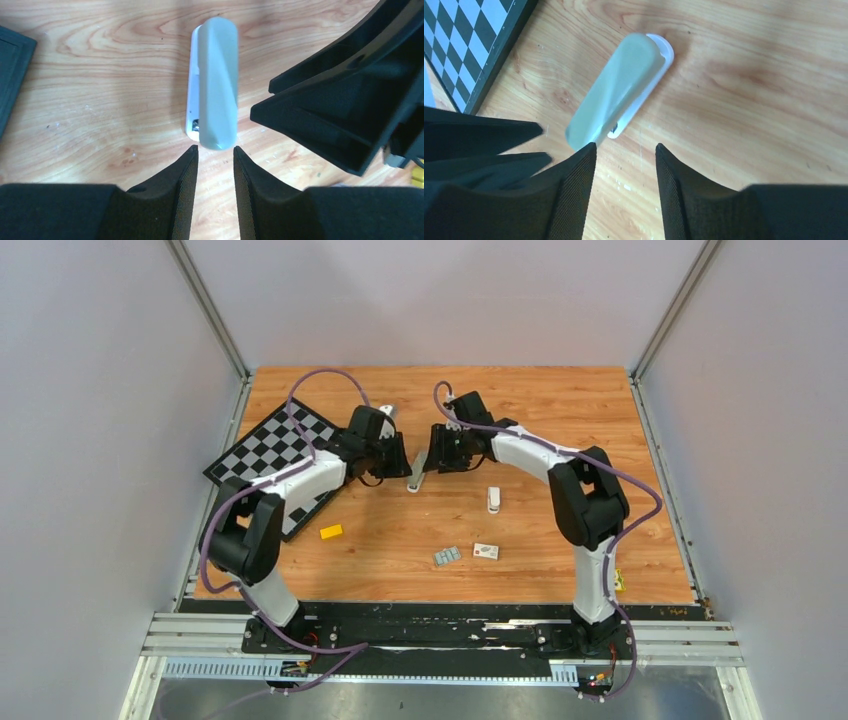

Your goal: Load the staples into the stapler

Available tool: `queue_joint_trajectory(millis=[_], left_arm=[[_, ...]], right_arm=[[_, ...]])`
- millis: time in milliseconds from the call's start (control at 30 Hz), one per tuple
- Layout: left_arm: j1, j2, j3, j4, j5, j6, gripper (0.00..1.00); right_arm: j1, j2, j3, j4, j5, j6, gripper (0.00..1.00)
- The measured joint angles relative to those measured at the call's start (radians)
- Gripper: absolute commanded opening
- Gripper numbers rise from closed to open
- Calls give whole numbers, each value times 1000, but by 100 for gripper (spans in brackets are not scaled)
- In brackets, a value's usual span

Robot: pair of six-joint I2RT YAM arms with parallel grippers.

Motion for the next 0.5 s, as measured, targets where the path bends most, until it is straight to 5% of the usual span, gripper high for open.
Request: queue_joint_trajectory(millis=[233, 333, 367, 400, 500], left_arm=[[0, -194, 76, -132, -7, 59, 51], [0, -295, 92, -151, 6, 76, 63], [0, -329, 92, -154, 10, 81, 86], [0, -359, 92, -163, 13, 89, 98], [0, -448, 92, -191, 23, 103, 100]], right_arm=[[-1, -216, -73, -127, 88, -68, 98], [-3, -357, -123, -164, 140, -102, 100], [-3, -398, -139, -173, 150, -114, 100], [-3, -451, -160, -185, 168, -124, 100], [-3, -604, -209, -234, 229, -147, 100]])
